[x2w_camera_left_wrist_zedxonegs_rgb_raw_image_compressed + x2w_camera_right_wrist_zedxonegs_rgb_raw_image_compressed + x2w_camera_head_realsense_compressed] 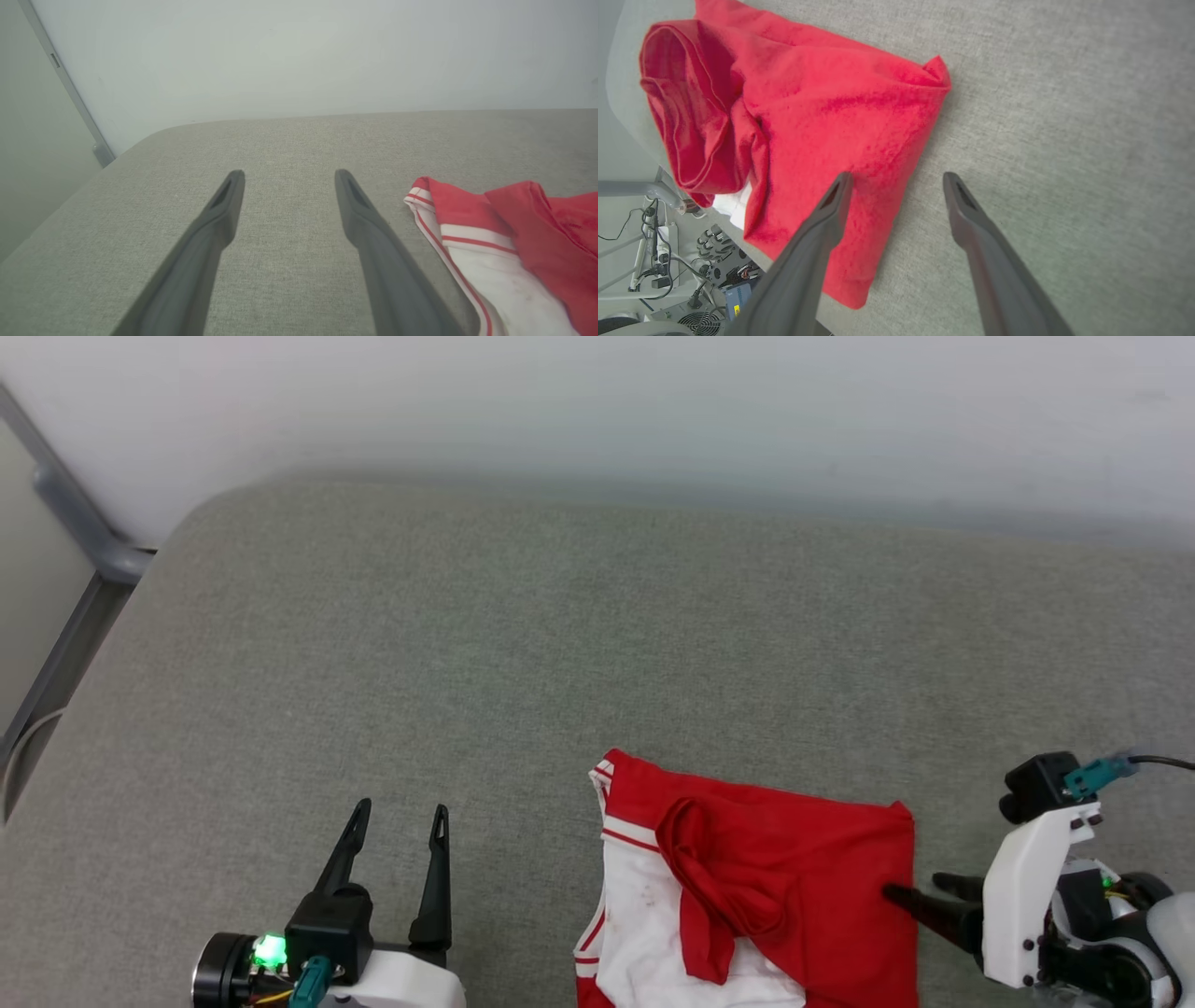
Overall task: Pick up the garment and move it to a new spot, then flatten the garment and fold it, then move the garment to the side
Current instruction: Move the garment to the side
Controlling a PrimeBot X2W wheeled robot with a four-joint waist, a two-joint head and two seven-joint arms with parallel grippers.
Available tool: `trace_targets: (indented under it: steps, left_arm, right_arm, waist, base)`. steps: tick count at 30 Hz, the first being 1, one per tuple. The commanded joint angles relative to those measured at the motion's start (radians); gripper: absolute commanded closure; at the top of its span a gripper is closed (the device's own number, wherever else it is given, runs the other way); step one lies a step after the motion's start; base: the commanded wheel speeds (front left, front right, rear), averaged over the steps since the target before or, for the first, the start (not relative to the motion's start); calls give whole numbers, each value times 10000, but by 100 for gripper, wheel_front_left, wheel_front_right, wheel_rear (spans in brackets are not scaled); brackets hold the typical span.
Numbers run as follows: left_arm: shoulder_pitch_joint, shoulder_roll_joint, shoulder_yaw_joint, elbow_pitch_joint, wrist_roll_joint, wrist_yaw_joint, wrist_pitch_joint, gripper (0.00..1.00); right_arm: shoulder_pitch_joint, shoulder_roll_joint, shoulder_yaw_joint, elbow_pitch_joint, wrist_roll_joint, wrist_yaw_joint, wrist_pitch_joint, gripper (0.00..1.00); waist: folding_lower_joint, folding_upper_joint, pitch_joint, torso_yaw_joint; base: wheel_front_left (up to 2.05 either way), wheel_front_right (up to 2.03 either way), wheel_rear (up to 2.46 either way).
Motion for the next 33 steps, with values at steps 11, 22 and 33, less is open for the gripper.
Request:
trace_targets:
  steps: [11, 22, 33]
  left_arm:
    - [-587, -89, -125, 122, 59, -126, -21, 0]
    - [-490, -132, -40, 257, -23, -94, -21, 0]
    - [-150, -147, 183, 145, -71, -52, -21, 0]
  right_arm:
    - [-268, 608, 1367, 1428, 309, -7, -441, 0]
    - [-878, 199, 2177, 1494, 407, -11, -2032, 100]
    - [-1988, -1024, 2874, 136, -691, -7, -3189, 100]
  waist:
    - [0, -1, 603, 486]
    - [0, -1, 468, 411]
    - [0, -1, 75, -644]
  base:
    - [0, 0, 0]
    - [0, 0, 0]
    - [0, 0, 0]
